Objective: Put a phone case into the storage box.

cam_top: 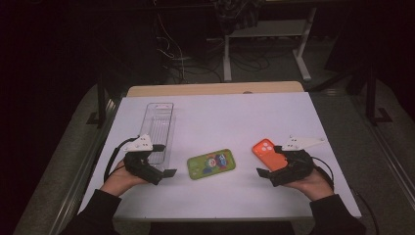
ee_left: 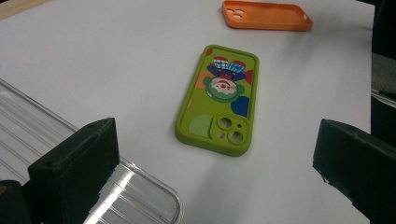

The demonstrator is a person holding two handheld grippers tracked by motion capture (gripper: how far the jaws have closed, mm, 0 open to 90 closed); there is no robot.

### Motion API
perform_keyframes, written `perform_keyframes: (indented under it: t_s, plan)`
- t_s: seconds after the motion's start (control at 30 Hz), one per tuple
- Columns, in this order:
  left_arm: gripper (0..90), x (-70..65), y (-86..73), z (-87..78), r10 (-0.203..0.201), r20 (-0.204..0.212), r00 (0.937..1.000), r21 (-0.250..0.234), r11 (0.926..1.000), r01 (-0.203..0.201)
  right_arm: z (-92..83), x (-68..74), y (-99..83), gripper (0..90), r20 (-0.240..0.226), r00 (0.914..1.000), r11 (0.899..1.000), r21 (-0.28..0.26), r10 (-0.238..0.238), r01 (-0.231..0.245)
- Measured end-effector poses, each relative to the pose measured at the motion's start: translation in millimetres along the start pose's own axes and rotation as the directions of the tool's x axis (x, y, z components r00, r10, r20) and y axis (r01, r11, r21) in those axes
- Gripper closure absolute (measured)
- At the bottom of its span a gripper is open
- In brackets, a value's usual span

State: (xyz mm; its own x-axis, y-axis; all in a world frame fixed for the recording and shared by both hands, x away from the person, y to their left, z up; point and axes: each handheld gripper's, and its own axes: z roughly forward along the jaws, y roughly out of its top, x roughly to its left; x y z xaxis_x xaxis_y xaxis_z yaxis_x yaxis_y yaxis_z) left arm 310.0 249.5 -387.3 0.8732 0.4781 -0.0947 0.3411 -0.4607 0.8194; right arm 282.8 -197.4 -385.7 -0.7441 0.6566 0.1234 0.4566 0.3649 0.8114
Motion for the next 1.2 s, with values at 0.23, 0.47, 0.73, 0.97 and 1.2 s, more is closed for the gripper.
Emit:
perform_keyframes:
  t_s: [0.23, 0.47, 0.73, 0.97, 1.2]
  plan:
    - [0.0, 0.9, -0.9, -1.8, -0.011, -0.006, 0.9999, -0.013, 0.9999, 0.011, 2.4, -7.8, 5.5, 0.0, 0.018, 0.9997, 1.0, -0.019, 0.018, -0.017]
    - [0.0, 0.7, -0.5, -3.1, -0.013, 0.0, 0.9999, -0.02, 0.9997, 0.013, 3.0, -14.2, 13.0, 0.0, 0.025, 0.9996, 0.999, -0.032, 0.012, -0.012]
    - [0.0, 0.2, 0.0, -3.9, -0.014, 0.0, 0.9999, -0.025, 0.9996, 0.014, 8.2, -22.6, 24.2, 0.0, 0.025, 0.9996, 1.0, -0.008, 0.016, -0.015]
    - [0.0, 0.2, -0.2, -4.3, -0.012, -0.003, 0.9999, -0.025, 0.9996, 0.012, 15.0, -33.8, 34.0, 0.0, 0.052, 0.9984, 1.0, 0.001, 0.021, -0.022]
    - [0.0, -0.2, -0.3, -4.3, -0.009, -0.004, 1.0, -0.018, 0.9998, 0.009, 18.6, -43.1, 39.6, 0.0, 0.093, 0.9953, 1.0, -0.002, 0.028, -0.027]
